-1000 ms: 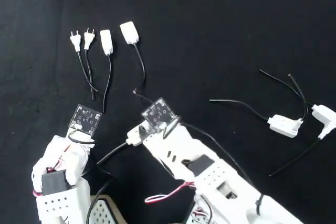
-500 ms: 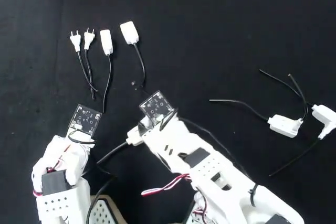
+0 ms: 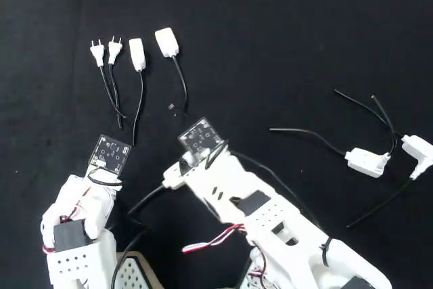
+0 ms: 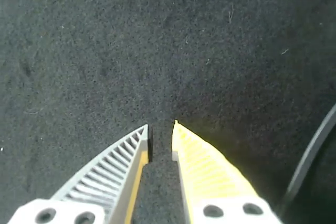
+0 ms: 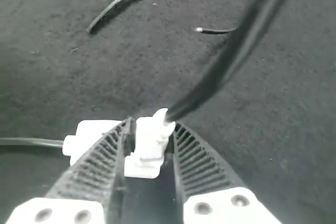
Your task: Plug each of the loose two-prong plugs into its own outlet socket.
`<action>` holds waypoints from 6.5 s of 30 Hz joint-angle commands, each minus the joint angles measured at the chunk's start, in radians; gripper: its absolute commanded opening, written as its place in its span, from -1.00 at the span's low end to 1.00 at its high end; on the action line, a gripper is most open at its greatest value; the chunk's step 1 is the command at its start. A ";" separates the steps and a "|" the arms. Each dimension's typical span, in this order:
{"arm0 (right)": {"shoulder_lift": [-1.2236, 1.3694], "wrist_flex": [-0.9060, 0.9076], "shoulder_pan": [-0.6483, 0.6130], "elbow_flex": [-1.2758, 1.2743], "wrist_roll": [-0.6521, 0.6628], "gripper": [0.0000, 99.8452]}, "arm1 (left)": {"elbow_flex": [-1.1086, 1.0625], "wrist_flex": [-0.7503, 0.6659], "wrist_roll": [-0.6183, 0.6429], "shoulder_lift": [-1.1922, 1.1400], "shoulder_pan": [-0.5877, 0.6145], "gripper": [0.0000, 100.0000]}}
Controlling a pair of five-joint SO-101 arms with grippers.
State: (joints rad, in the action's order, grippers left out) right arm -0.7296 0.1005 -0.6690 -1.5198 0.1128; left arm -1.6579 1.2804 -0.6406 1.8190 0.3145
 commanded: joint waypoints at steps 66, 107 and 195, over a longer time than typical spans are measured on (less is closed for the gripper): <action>-0.004 0.468 -0.061 0.297 0.040 -0.32 | 0.001 0.003 -0.005 0.000 0.002 -0.82; 0.005 0.462 -0.061 0.288 0.028 -0.98 | 0.001 0.006 -0.005 0.000 0.002 -0.82; -0.291 1.224 0.776 0.561 0.087 -0.73 | 1.428 -0.247 0.623 -1.631 -0.219 -0.36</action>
State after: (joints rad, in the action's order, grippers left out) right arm -1.0088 1.3433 0.2209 -0.9505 0.2800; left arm -0.4442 1.0549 -0.0345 0.3813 0.1197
